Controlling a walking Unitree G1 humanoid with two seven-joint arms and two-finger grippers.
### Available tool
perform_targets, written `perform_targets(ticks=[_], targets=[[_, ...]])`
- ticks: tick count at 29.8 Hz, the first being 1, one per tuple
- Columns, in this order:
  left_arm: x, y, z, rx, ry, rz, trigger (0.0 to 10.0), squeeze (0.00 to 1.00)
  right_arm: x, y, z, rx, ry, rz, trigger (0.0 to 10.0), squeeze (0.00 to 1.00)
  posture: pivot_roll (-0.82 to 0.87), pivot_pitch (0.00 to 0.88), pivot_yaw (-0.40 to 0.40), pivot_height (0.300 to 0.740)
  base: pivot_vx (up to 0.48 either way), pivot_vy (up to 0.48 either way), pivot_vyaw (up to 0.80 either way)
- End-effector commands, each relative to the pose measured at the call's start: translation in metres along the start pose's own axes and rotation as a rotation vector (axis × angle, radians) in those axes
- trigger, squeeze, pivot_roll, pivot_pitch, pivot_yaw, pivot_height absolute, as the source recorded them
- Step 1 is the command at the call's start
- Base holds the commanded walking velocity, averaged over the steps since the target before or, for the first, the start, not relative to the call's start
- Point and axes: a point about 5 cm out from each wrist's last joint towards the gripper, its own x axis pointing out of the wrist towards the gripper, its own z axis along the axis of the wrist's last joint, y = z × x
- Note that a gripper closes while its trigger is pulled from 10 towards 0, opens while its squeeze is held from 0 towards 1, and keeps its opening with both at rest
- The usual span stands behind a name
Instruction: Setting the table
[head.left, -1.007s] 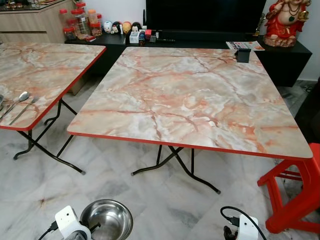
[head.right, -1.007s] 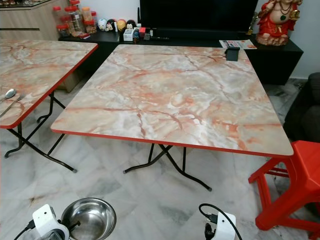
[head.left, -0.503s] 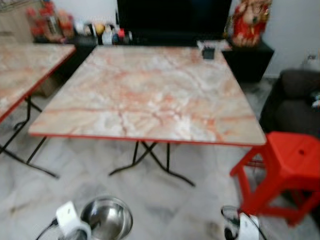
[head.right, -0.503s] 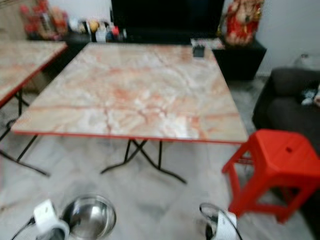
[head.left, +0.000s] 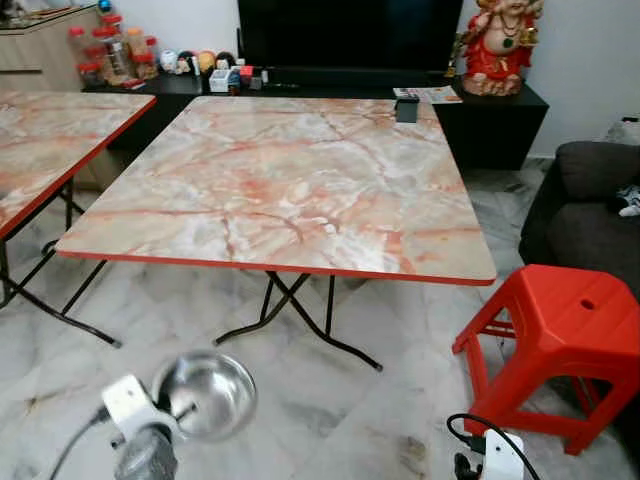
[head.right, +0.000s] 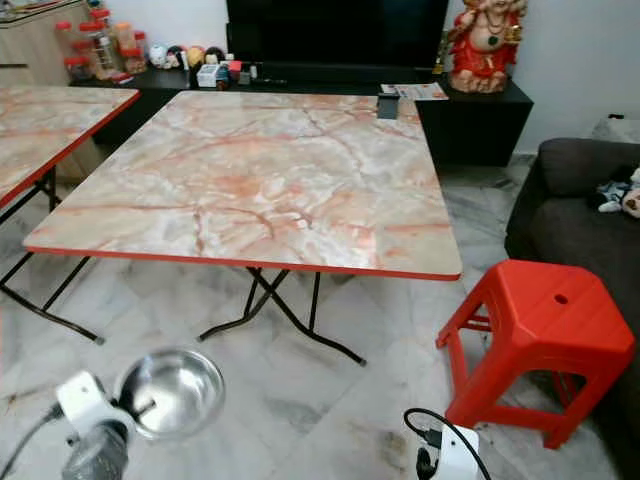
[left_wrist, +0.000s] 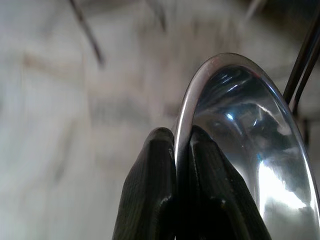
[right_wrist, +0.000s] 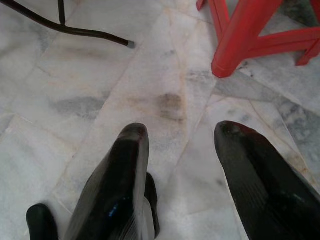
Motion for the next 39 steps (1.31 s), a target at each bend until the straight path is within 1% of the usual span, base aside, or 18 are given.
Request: perform_targets(ticks=[1,4,7,8,9,11,13,15,17,19,20,21,23,24,27,29,31,39], targets=[[0.004,0.000,0.022,-0.034,-0.112,0.016,10.0,0.00,0.001,0.000,0.004,0.001,-0.006,0.001,10.0,0.00,-0.05,0.000,-0.021,0.728,0.000,0.000,0.00],[0.002,-0.004,0.053,-0.078,-0.259,-0.010,10.0,0.00,0.002,0.001,0.006,-0.002,-0.007,0.006,10.0,0.00,-0.04,0.000,-0.031,0.728,0.000,0.000,0.00],[0.000,-0.010,0.076,-0.107,-0.346,-0.044,10.0,0.00,0.003,0.002,0.007,-0.004,-0.008,0.009,10.0,0.00,-0.03,0.000,-0.035,0.728,0.000,0.000,0.00],[-0.001,-0.015,0.092,-0.129,-0.402,-0.070,10.0,0.00,0.003,0.003,0.008,-0.005,-0.009,0.011,10.0,0.00,-0.02,0.000,-0.037,0.728,0.000,0.000,0.00],[-0.004,-0.023,0.116,-0.156,-0.481,-0.113,10.0,0.00,0.003,0.004,0.009,-0.006,-0.011,0.014,10.0,0.00,-0.02,0.000,-0.040,0.728,0.000,0.000,0.00],[-0.005,-0.026,0.124,-0.162,-0.505,-0.129,10.0,0.00,0.003,0.004,0.009,-0.007,-0.011,0.015,10.0,0.00,-0.02,0.000,-0.040,0.728,0.000,0.000,0.00],[-0.012,-0.048,0.166,-0.224,-0.632,-0.240,10.0,0.00,0.003,0.005,0.009,-0.012,-0.008,0.019,10.0,0.00,-0.01,0.000,-0.046,0.728,0.000,0.000,0.00],[-0.014,-0.052,0.171,-0.233,-0.646,-0.261,10.0,0.00,0.003,0.005,0.009,-0.012,-0.008,0.019,10.0,0.00,-0.01,0.000,-0.046,0.728,0.000,0.000,0.00],[-0.018,-0.069,0.183,-0.262,-0.659,-0.333,10.0,0.00,0.003,0.004,0.009,-0.012,-0.007,0.019,10.0,0.00,-0.01,0.000,-0.046,0.728,0.000,0.000,0.00],[-0.025,-0.103,0.190,-0.282,-0.616,-0.463,10.0,0.00,0.003,0.005,0.009,-0.008,-0.006,0.017,10.0,0.00,-0.03,0.000,-0.034,0.728,0.000,0.000,0.00],[-0.025,-0.103,0.190,-0.282,-0.616,-0.463,10.0,0.00,0.003,0.005,0.009,-0.008,-0.006,0.017,10.0,0.00,-0.03,0.000,-0.034,0.728,0.000,0.000,0.00],[-0.027,-0.119,0.188,-0.301,-0.568,-0.503,10.0,0.00,0.003,0.005,0.009,0.001,-0.008,0.012,10.0,0.00,-0.03,0.000,-0.034,0.728,0.000,0.000,0.00],[-0.025,-0.132,0.184,-0.330,-0.530,-0.532,10.0,0.00,0.004,0.005,0.009,0.012,-0.012,0.008,10.0,0.00,-0.04,0.000,-0.025,0.728,0.000,0.000,0.00],[-0.022,-0.138,0.181,-0.322,-0.498,-0.536,10.0,0.00,0.003,0.005,0.009,0.019,-0.014,0.005,10.0,0.00,-0.04,0.000,-0.020,0.728,0.251,0.000,0.00],[-0.019,-0.144,0.176,-0.300,-0.457,-0.537,10.0,0.00,0.003,0.005,0.009,0.028,-0.015,0.001,10.0,0.00,-0.04,0.000,-0.020,0.728,0.251,0.000,0.00],[-0.018,-0.147,0.174,-0.315,-0.446,-0.546,10.0,0.00,0.003,0.005,0.008,0.031,-0.010,-0.001,10.0,0.00,-0.06,0.000,-0.009,0.728,0.274,0.000,0.00],[-0.010,-0.159,0.173,-0.335,-0.418,-0.553,10.0,0.00,0.002,0.002,0.005,0.042,-0.015,-0.011,10.0,0.00,-0.07,0.000,-0.001,0.728,0.336,0.000,0.00],[-0.008,-0.157,0.180,-0.330,-0.415,-0.554,10.0,0.00,0.001,-0.001,0.002,0.036,-0.010,-0.017,10.0,0.00,-0.08,0.000,0.003,0.728,0.358,0.000,0.00]])
